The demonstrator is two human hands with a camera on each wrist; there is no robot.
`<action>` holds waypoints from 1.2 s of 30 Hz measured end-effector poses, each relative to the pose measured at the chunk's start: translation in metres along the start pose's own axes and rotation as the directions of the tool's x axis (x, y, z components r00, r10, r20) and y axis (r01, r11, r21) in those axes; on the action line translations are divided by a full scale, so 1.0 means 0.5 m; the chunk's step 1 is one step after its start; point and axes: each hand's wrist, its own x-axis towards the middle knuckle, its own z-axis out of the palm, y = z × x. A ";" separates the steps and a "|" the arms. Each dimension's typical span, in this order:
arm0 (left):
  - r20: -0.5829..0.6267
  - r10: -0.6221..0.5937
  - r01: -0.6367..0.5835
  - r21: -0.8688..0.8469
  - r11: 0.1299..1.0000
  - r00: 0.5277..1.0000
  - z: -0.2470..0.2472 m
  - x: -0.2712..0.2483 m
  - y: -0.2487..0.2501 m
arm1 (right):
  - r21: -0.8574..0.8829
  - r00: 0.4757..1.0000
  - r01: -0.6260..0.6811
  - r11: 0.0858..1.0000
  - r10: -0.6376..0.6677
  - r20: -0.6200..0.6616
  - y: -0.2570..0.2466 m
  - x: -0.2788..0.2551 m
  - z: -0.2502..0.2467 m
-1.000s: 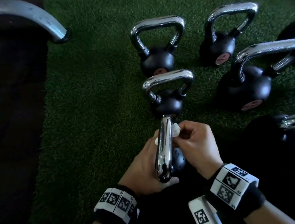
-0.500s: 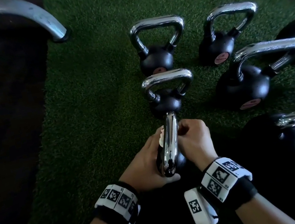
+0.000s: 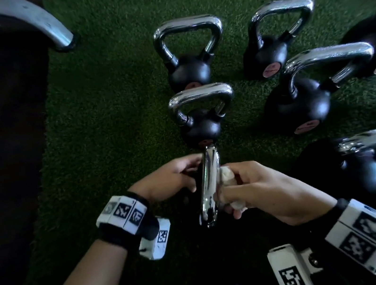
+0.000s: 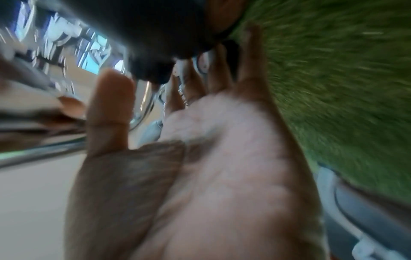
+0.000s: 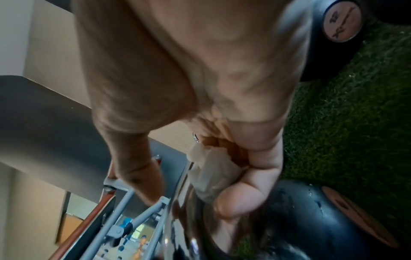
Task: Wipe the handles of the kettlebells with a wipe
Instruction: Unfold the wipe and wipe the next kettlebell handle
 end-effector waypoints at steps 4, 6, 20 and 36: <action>0.002 -0.014 0.013 0.216 0.976 1.000 -0.007 0.031 0.044 | -0.244 1.000 -0.013 0.970 0.010 -0.014 -0.022 -0.003 0.006; -0.012 -0.035 0.037 0.286 0.957 0.999 -0.007 0.033 0.044 | -0.466 0.992 -0.047 0.884 -0.013 -0.125 -0.032 0.001 0.011; -0.562 -0.129 0.139 -0.024 0.990 0.817 0.114 -0.074 -0.005 | -0.764 0.917 0.160 0.625 -0.381 -0.119 -0.012 -0.024 -0.068; -0.222 -0.013 0.075 0.274 0.959 0.975 0.066 -0.124 -0.031 | -0.688 0.837 0.285 0.668 -0.523 -0.160 0.015 -0.040 -0.093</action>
